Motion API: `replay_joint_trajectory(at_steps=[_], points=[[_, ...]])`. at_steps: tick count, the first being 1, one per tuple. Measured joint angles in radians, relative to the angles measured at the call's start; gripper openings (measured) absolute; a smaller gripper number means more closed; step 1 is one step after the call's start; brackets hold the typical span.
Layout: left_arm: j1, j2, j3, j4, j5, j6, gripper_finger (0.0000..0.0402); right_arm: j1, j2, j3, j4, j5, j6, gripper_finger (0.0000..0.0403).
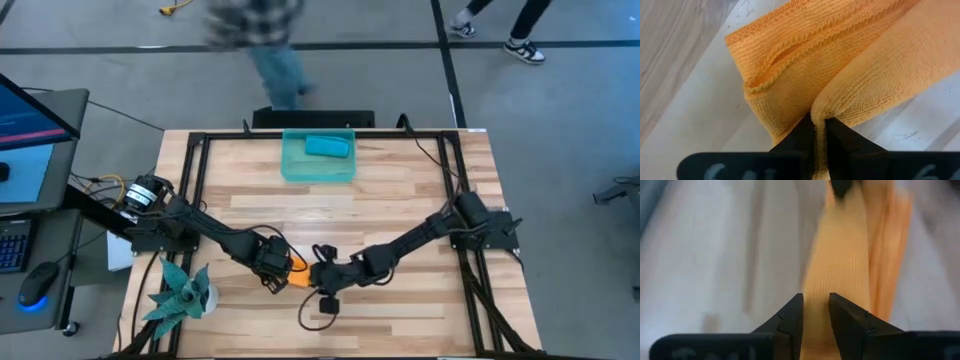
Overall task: Roll microfiber towels into tight, uniform cylinder then place into a basket
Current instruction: Roll the yellow microfiber cloth
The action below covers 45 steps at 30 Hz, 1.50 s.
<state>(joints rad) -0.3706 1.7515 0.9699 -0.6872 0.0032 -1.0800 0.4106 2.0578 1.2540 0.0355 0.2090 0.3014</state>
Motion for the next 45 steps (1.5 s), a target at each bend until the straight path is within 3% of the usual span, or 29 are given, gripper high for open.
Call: replay_joint_trajectory(at_steps=[4,14,27,32,37,45], points=[[0.000,0.000,0.000,0.001,0.000,0.004,0.0018,-0.001,0.036,0.003,-0.014,-0.054,0.064,0.0115],[-0.001,0.000,0.000,0.004,0.006,0.043,0.0025,-0.003,0.069,0.008,-0.074,-0.054,0.125,0.0076],[-0.001,0.002,0.000,0.008,0.015,0.156,0.0114,-0.009,0.071,0.005,-0.091,-0.073,0.126,0.0059],[-0.006,0.004,0.030,-0.019,0.045,0.296,0.0125,-0.009,0.071,0.005,-0.091,-0.075,0.125,0.0059],[-0.027,0.008,0.136,-0.175,-0.028,0.348,0.0121,-0.009,0.071,0.004,-0.091,-0.077,0.126,0.0059],[-0.148,0.004,0.314,-0.483,-0.265,0.270,0.0119,-0.009,0.071,0.004,-0.091,-0.079,0.126,0.0059]])
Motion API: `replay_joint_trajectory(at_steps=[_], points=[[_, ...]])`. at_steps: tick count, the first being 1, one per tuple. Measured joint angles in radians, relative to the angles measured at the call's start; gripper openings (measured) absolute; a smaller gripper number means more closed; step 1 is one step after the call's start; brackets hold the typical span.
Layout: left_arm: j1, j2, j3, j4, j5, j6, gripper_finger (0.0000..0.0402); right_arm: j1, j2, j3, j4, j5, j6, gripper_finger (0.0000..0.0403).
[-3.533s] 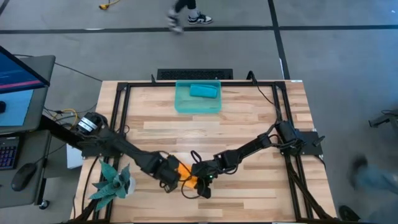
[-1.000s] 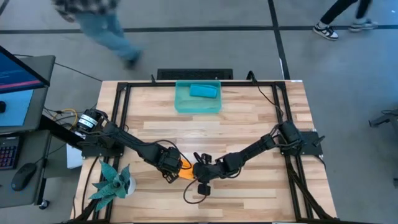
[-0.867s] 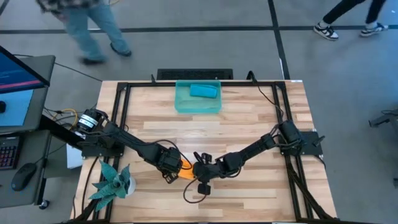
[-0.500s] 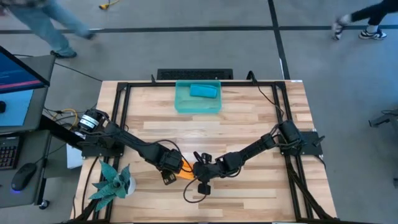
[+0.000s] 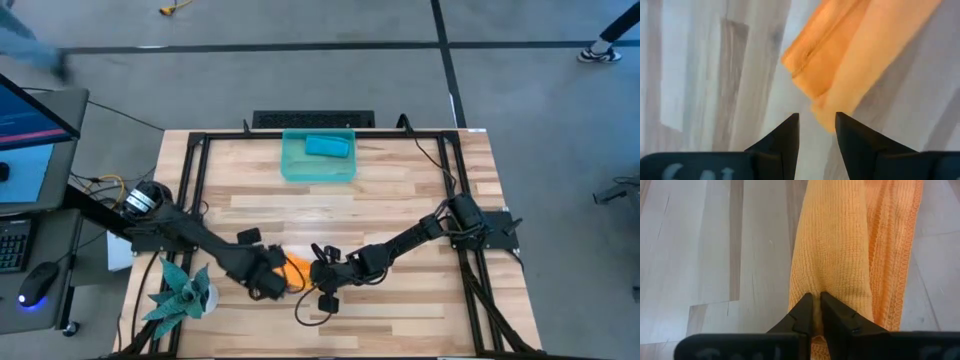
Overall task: Roll microfiber towels into tight, uniform cylinder then place into a basket
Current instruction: Roll the yellow microfiber cloth
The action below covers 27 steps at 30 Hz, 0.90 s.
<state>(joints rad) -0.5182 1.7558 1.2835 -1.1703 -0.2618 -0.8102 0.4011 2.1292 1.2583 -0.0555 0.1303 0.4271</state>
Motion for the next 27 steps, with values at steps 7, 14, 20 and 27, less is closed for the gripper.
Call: replay_joint_trajectory(at_steps=[7,14,20,27], points=[[-0.124,-0.002,-0.022,0.231,-0.065,0.073,0.0119,0.000,0.000,0.000,0.000,-0.002,0.000,0.0059],[-0.128,-0.002,-0.167,0.514,-0.062,0.206,0.0119,0.000,0.000,0.000,0.000,-0.002,0.002,0.0059],[-0.048,-0.002,-0.244,0.534,-0.061,0.206,0.0119,0.000,0.000,0.000,0.000,-0.002,0.002,0.0059],[0.017,-0.003,-0.255,0.555,-0.044,0.233,0.0119,0.000,0.000,-0.001,-0.001,-0.003,0.011,0.0059]])
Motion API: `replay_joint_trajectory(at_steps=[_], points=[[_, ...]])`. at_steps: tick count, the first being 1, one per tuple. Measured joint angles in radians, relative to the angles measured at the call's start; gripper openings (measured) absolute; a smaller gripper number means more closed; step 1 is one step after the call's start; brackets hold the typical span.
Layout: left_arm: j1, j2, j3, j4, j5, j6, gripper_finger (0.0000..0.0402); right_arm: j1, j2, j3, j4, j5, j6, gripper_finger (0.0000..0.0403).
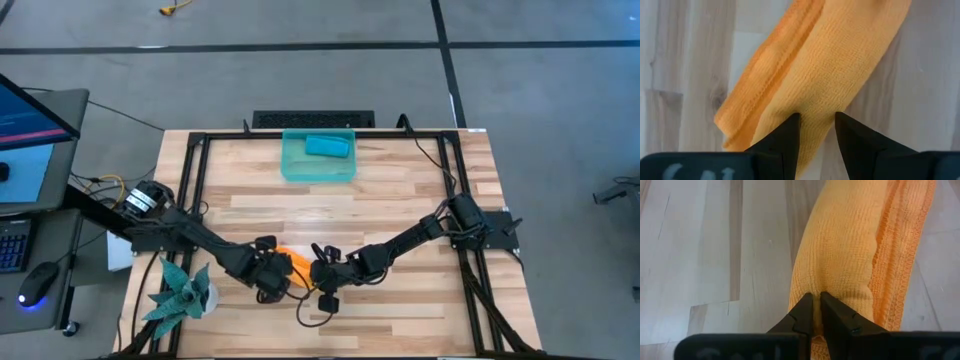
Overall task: Roll microfiber towels into tight, uniform cylinder then place into a basket
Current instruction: Roll the yellow microfiber cloth
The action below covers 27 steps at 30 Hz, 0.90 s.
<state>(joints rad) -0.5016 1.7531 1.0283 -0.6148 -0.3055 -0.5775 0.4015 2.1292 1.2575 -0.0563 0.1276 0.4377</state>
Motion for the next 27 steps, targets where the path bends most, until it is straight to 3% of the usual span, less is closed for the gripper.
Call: replay_joint_trajectory(at_steps=[6,12,20,27], points=[[0.030,-0.001,-0.005,0.005,0.014,0.000,0.0119,0.002,0.000,0.000,-0.001,-0.003,0.000,0.0059],[0.087,-0.010,-0.098,0.110,0.118,-0.055,0.0119,0.002,0.000,0.000,-0.003,-0.027,0.001,0.0059],[0.101,-0.012,-0.143,0.157,0.116,-0.139,0.0119,0.001,-0.001,0.000,-0.004,-0.039,0.001,0.0059],[0.067,-0.004,-0.148,0.222,0.075,-0.423,0.0119,0.001,-0.033,0.000,-0.098,-0.050,0.041,0.0059]])
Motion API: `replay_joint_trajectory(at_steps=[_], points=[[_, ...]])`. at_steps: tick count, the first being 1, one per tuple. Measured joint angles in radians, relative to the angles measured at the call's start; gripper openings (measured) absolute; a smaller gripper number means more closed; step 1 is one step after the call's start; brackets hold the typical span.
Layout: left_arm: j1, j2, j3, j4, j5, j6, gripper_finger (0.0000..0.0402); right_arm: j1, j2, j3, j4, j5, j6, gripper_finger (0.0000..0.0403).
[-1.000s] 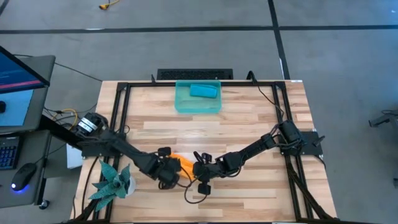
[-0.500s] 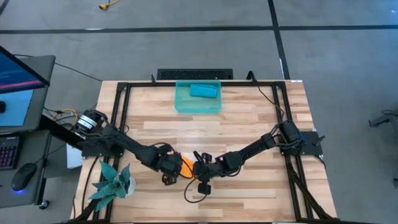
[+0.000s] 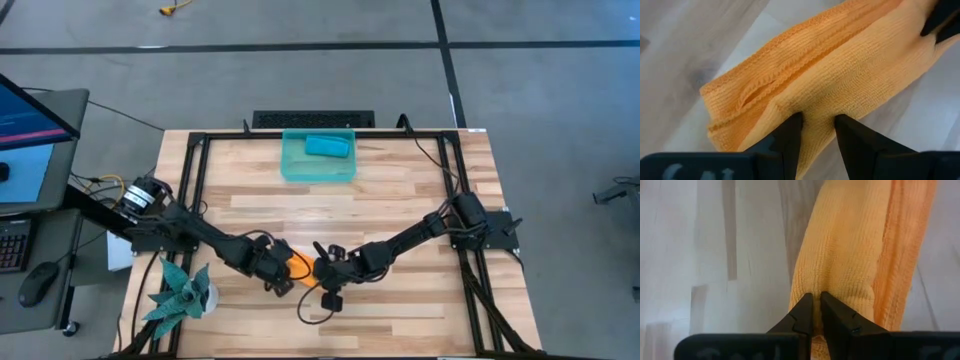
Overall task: Roll microfiber towels into tight, uniform cylinder then place into a basket
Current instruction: Roll the yellow microfiber cloth, then put the rolled yellow microfiber cloth into the blue bin
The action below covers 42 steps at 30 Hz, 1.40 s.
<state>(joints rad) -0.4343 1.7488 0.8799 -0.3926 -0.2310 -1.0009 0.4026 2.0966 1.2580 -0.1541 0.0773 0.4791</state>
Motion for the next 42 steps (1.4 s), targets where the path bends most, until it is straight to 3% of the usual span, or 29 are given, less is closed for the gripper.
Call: replay_joint_trajectory(at_steps=[9,20,34,39,42], points=[[-0.045,0.003,-0.002,0.036,-0.029,-0.121,0.0119,0.004,-0.025,-0.001,-0.051,-0.001,0.011,0.0059],[-0.048,0.004,-0.002,0.063,-0.017,-0.123,0.0119,0.032,-0.079,-0.006,-0.170,0.041,0.082,0.0059],[-0.048,0.004,-0.002,0.069,-0.017,-0.123,0.0119,0.035,-0.083,-0.004,-0.194,0.055,0.041,0.0059],[-0.048,0.004,-0.003,0.070,-0.017,-0.122,0.0119,0.041,-0.124,-0.008,-0.288,0.041,0.043,0.0059],[-0.048,0.004,-0.003,0.070,-0.016,-0.122,0.0119,0.057,-0.165,-0.006,-0.334,0.095,0.045,0.0059]])
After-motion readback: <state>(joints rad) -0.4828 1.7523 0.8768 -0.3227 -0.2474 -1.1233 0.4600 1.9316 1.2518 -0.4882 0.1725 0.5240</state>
